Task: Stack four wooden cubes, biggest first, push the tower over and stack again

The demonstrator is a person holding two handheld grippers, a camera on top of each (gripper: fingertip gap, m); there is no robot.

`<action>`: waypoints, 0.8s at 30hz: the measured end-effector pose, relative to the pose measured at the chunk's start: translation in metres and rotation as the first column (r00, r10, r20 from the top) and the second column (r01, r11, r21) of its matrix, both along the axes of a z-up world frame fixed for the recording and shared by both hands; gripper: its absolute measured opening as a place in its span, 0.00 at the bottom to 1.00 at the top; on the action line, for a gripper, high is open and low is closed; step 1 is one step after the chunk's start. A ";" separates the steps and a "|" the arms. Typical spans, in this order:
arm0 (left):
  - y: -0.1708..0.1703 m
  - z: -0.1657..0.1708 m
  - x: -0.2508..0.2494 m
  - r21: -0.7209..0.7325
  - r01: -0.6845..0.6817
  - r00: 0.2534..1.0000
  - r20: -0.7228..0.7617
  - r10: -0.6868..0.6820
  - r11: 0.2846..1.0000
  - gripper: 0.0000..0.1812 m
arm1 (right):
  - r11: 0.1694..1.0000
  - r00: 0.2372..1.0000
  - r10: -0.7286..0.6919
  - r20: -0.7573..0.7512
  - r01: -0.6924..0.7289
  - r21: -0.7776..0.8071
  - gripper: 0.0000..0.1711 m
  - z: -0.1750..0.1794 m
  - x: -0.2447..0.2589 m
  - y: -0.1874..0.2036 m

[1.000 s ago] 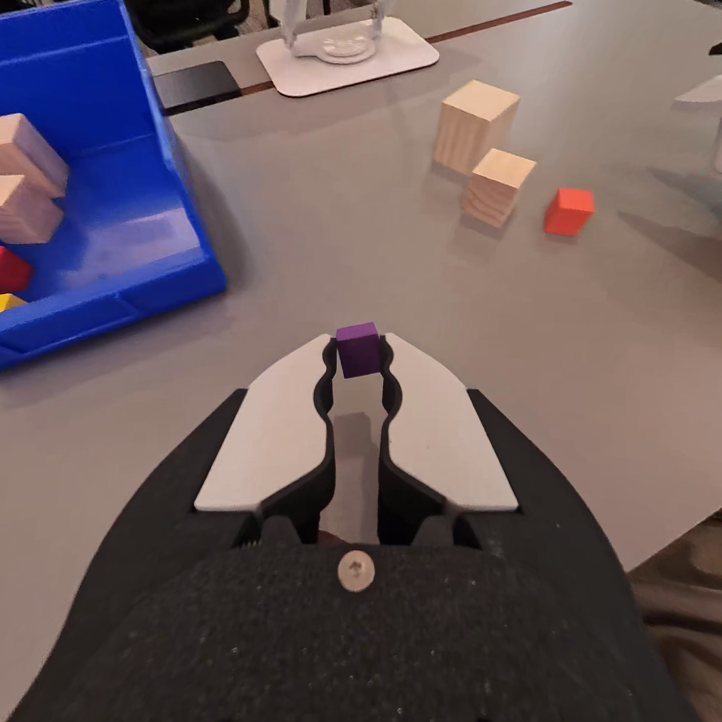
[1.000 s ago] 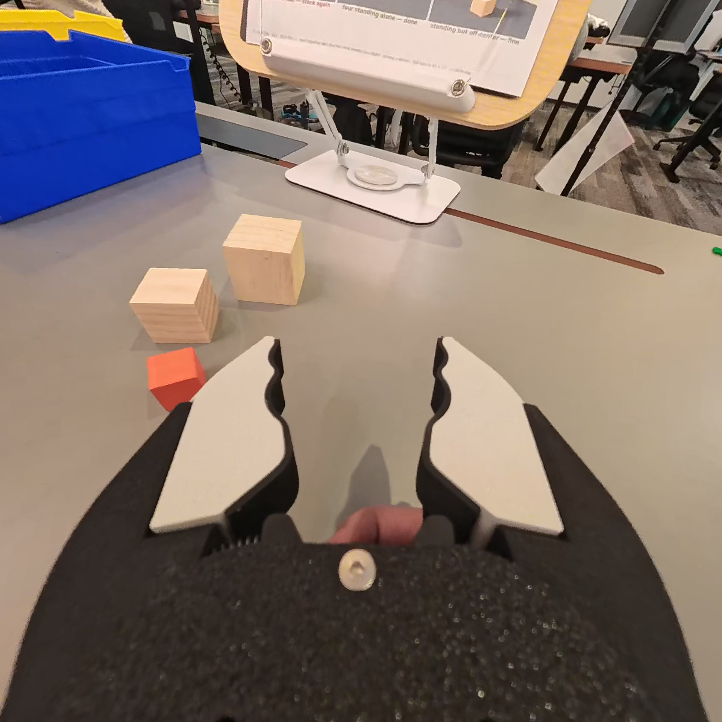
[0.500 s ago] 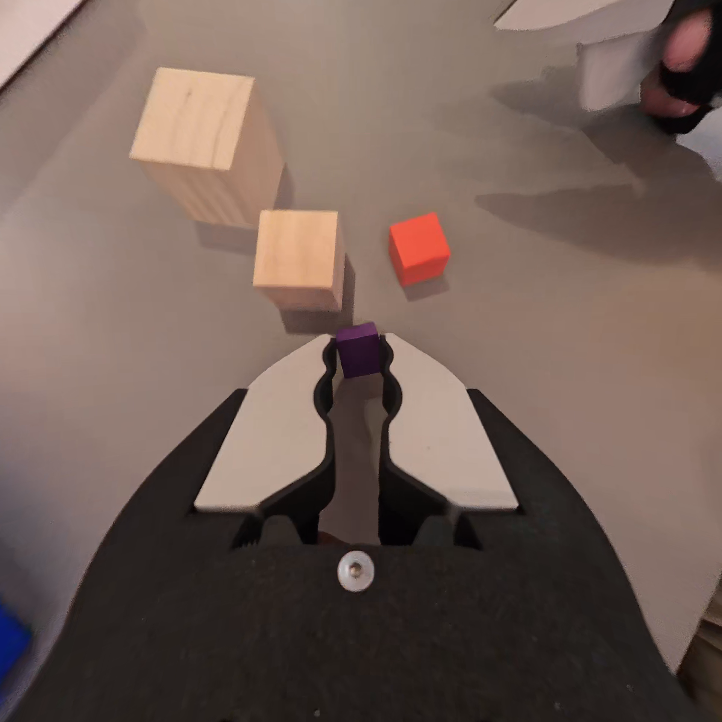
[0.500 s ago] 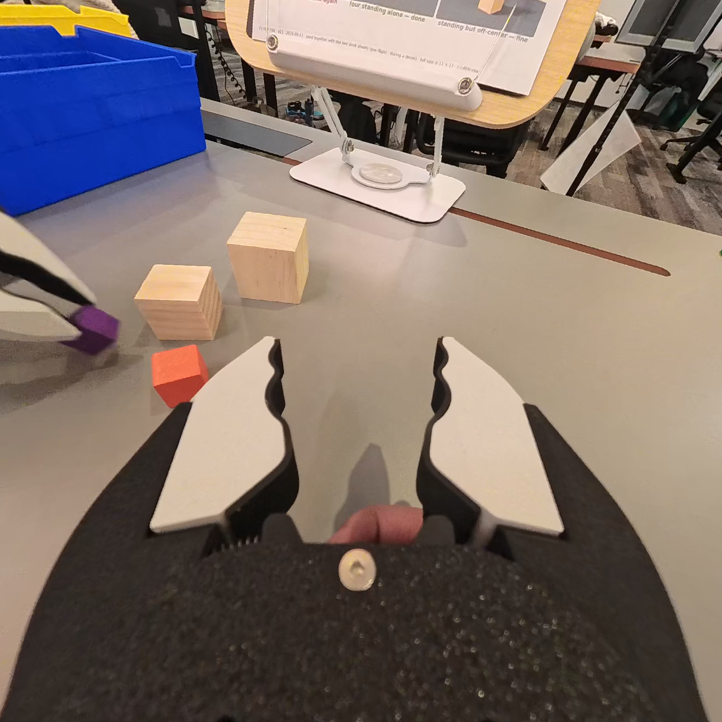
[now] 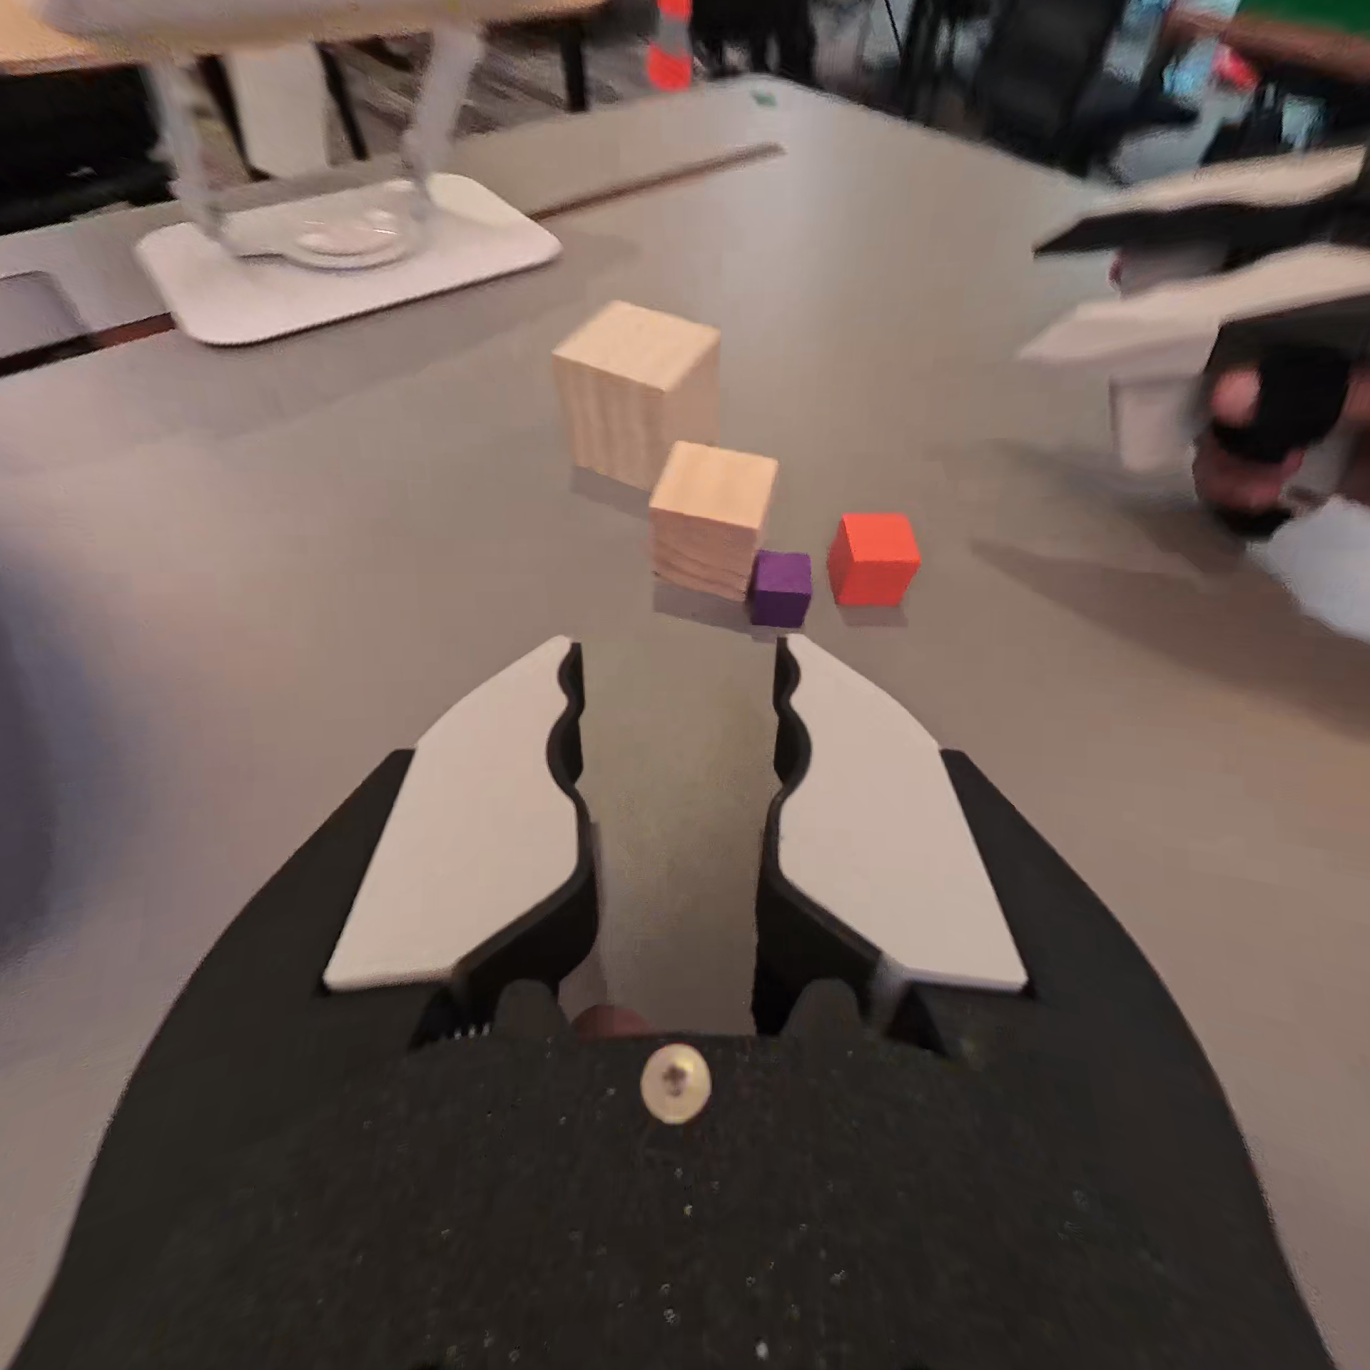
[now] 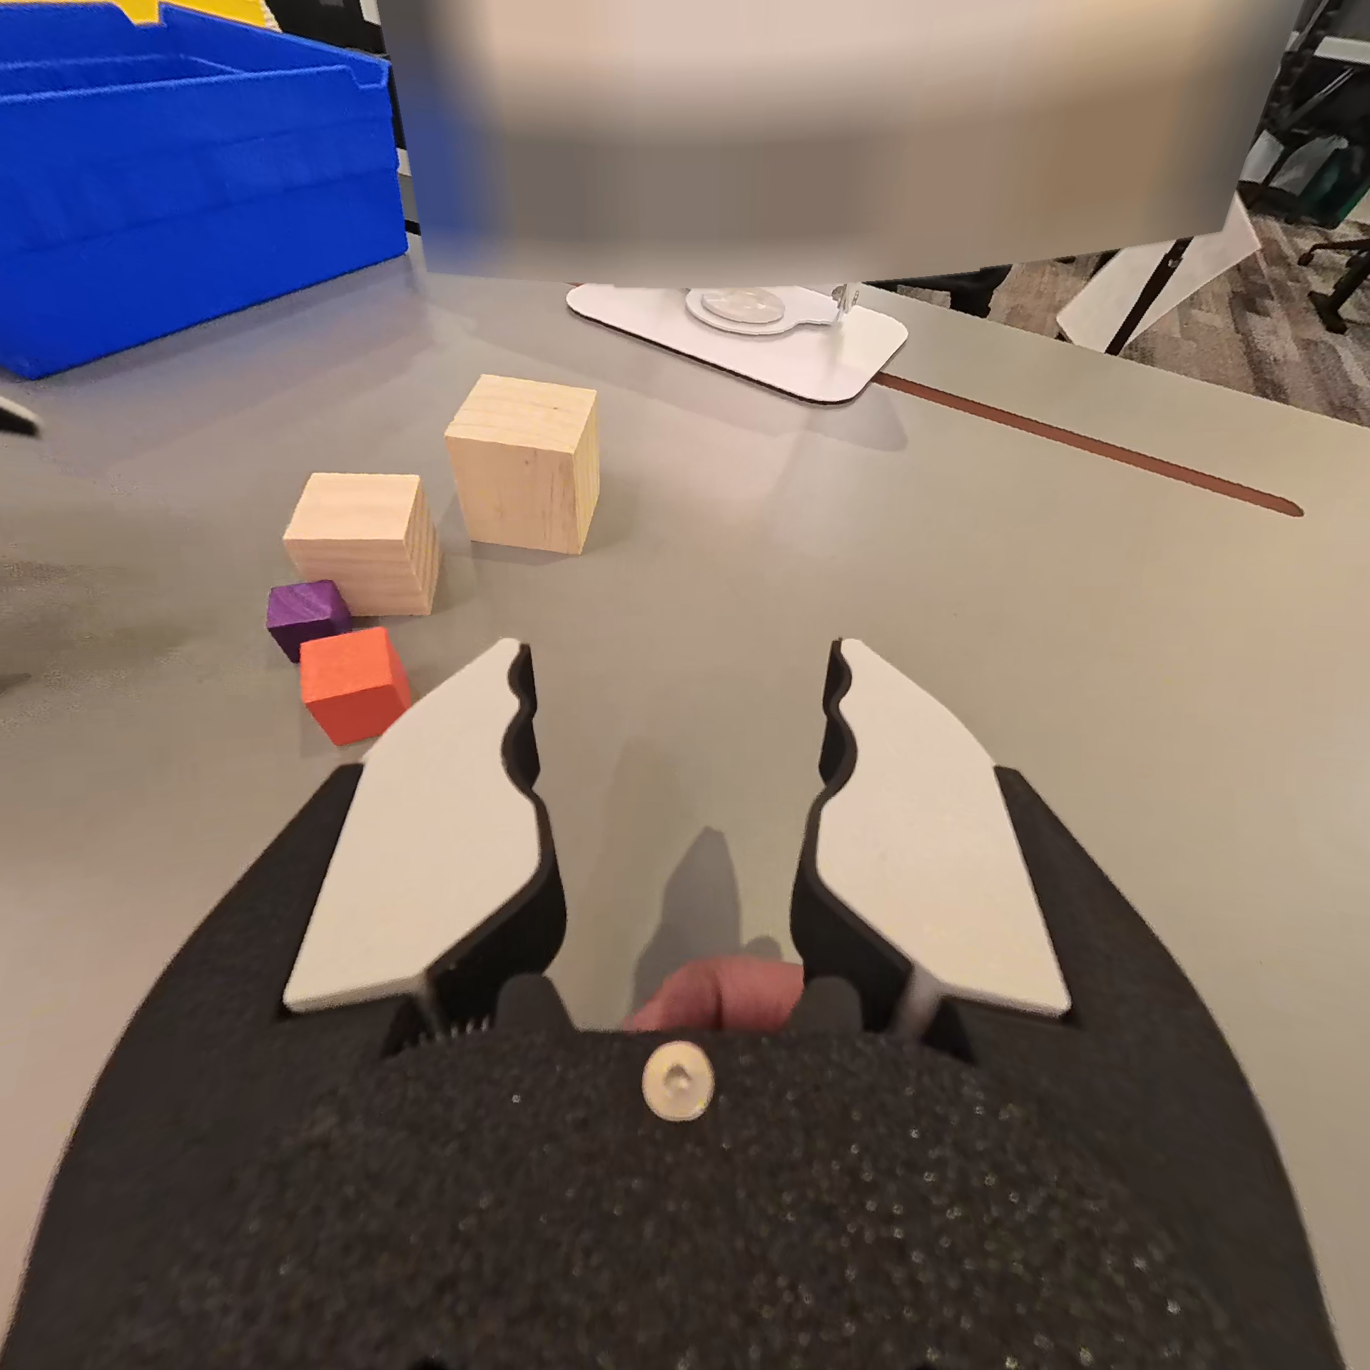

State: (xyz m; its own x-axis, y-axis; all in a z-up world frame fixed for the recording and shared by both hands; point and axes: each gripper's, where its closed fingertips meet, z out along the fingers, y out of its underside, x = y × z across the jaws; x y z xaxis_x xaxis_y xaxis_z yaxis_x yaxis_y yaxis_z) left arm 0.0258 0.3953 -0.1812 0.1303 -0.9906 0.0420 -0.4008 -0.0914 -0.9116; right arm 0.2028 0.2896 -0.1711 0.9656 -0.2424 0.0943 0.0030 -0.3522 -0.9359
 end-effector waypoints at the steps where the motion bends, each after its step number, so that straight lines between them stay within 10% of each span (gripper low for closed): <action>1: 0.006 0.007 -0.007 -0.026 -0.037 0.998 0.041 0.038 0.999 0.31 | 1.000 1.000 0.006 -0.004 -0.006 -0.003 0.44 0.001 -0.002 0.000; 16: 0.026 0.005 -0.014 -0.019 -0.118 0.992 0.033 0.119 0.993 0.34 | 1.000 1.000 0.025 -0.014 -0.025 -0.007 0.43 -0.002 -0.017 -0.004; 24: 0.033 0.010 0.058 0.127 0.166 0.977 -0.153 -0.146 0.978 0.36 | 1.000 0.999 0.030 -0.022 -0.030 -0.004 0.43 -0.002 -0.015 -0.006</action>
